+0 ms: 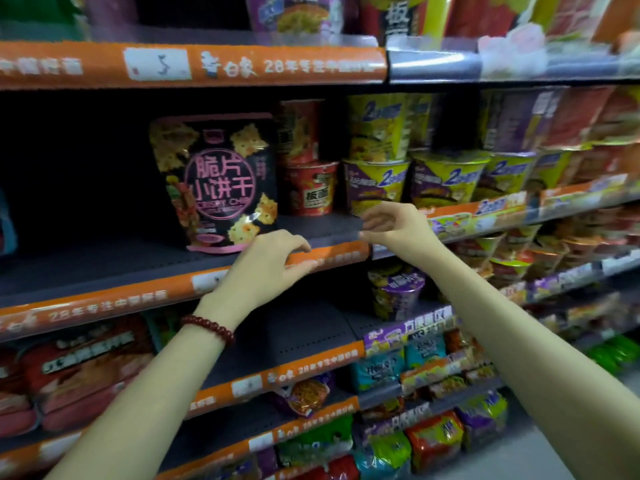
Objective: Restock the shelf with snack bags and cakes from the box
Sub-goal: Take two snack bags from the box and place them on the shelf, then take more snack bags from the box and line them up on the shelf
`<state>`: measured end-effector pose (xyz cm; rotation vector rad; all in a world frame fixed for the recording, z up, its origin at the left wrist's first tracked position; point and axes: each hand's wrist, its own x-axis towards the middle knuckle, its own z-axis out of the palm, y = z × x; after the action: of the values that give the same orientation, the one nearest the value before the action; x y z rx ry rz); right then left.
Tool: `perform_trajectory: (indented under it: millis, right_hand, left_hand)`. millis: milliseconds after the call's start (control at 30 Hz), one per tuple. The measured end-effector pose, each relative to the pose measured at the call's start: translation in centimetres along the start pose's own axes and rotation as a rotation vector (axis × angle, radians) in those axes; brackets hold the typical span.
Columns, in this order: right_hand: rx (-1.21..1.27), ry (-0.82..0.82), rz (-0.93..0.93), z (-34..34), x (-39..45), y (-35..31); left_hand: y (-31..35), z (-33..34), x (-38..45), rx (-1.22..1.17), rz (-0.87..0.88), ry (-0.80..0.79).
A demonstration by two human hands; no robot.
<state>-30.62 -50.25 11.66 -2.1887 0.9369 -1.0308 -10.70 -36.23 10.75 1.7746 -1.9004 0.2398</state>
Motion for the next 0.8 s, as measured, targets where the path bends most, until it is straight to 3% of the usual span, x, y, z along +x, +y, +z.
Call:
perform_trajectory:
  millis: [267,567,800]
  right_hand:
    - [-0.265,-0.009,0.276,-11.0,-9.7,9.8]
    - [-0.32,0.248,0.703,-21.2,-22.4,18.5]
    - [-0.288,0.465,1.086,-22.6,-32.2,25.1]
  left_hand:
    - [10.9,9.9,6.1,-0.039,0.193,-0.232]
    - [23.7,23.4,9.8,-0.323,0.351,-0.484]
    - [31.1,34.4,10.1,-0.396,0.566,-0.742]
